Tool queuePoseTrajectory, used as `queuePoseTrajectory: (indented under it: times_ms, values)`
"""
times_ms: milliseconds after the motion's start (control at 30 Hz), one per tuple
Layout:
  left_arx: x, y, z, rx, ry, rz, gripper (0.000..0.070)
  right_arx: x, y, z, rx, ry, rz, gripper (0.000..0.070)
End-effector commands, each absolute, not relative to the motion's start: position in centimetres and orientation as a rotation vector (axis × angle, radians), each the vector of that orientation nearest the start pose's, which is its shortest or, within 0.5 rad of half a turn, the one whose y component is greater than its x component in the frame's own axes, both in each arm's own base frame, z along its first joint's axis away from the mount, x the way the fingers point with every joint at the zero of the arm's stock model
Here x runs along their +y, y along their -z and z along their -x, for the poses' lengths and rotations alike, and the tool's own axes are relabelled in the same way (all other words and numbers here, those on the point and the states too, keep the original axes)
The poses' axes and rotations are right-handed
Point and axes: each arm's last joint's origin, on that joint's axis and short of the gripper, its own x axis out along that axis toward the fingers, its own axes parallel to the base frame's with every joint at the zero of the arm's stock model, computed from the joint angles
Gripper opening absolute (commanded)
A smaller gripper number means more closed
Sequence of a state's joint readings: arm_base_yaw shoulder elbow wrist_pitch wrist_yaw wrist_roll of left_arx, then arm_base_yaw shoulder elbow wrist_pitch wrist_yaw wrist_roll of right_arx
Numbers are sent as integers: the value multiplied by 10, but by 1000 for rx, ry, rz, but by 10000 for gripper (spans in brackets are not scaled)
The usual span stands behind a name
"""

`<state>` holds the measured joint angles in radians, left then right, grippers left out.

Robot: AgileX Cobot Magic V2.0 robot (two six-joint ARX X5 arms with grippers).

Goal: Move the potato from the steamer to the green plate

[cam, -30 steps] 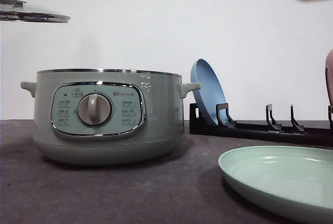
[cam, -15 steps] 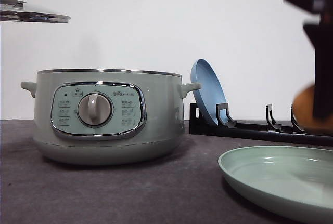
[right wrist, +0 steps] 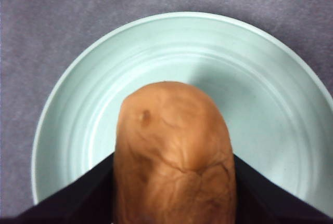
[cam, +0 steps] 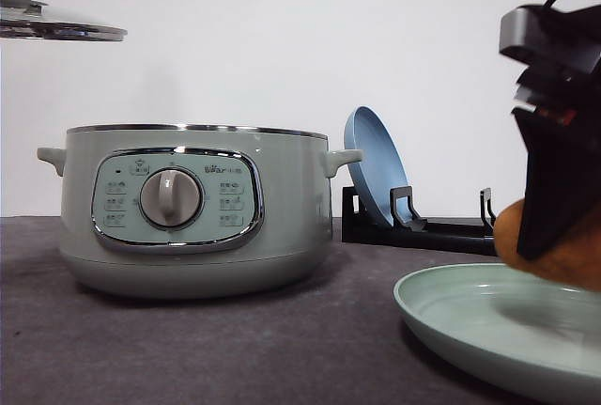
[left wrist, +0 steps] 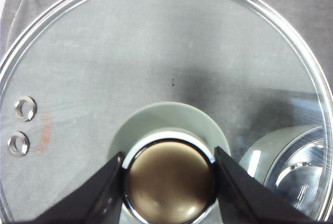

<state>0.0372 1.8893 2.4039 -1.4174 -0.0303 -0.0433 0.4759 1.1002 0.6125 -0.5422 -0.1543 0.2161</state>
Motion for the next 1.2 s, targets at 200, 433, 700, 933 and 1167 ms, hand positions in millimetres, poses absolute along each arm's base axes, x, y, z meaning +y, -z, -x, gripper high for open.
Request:
queuePoseTrajectory:
  times_ms: [200,433,700,933,1167]
  values:
    - [14,-467,-333,861,-88,46,0,99,-178,-180,1164,-438,-14,247]
    - [14,-467,-333,861,-88,46,0,100,-172,-182,1188,-433,0,247]
    - [14,-467,-333,861,-88,46,0,100,-172,-182,1189,-430,1,373]
    - [14,-467,-333,861,-88,47,0,100,-182,-183,1159,-413,-10,549]
    - [14,-467,-333,861,-92,55,0,97,-241,-178,1075,-432,-32,550]
